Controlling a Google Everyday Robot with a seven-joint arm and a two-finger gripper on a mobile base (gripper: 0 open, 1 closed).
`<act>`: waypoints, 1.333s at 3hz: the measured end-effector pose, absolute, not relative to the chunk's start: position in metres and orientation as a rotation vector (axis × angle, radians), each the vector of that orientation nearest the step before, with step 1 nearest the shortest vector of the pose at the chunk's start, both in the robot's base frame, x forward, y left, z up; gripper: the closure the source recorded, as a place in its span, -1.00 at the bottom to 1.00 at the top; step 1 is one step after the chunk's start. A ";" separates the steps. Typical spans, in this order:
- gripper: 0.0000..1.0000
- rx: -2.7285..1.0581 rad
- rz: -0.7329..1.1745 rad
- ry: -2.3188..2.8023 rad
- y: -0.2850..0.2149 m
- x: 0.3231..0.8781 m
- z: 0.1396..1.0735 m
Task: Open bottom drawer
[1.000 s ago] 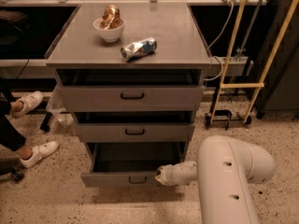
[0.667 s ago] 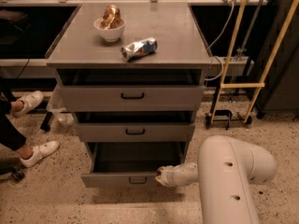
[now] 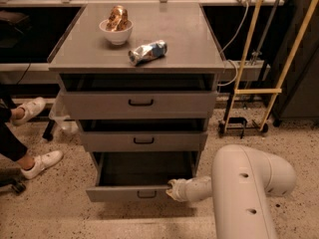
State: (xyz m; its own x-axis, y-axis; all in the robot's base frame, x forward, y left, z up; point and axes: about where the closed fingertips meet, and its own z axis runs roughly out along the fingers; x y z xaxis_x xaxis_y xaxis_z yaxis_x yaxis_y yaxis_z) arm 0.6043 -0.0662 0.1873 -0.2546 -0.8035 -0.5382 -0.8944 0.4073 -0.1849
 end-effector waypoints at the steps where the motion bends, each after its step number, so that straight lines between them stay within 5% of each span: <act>1: 1.00 -1.439 0.211 2.105 -0.066 0.604 0.192; 4: 1.00 -1.435 0.246 2.068 -0.059 0.580 0.190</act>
Offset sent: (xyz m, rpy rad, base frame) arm -0.4071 -0.0170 -0.1972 0.2776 -0.0026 -0.0502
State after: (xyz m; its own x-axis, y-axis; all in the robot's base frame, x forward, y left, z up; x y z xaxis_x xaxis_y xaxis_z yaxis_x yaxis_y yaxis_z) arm 0.5799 -0.0587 0.1898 -0.2327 -0.7878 -0.5703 -0.8996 0.3972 -0.1815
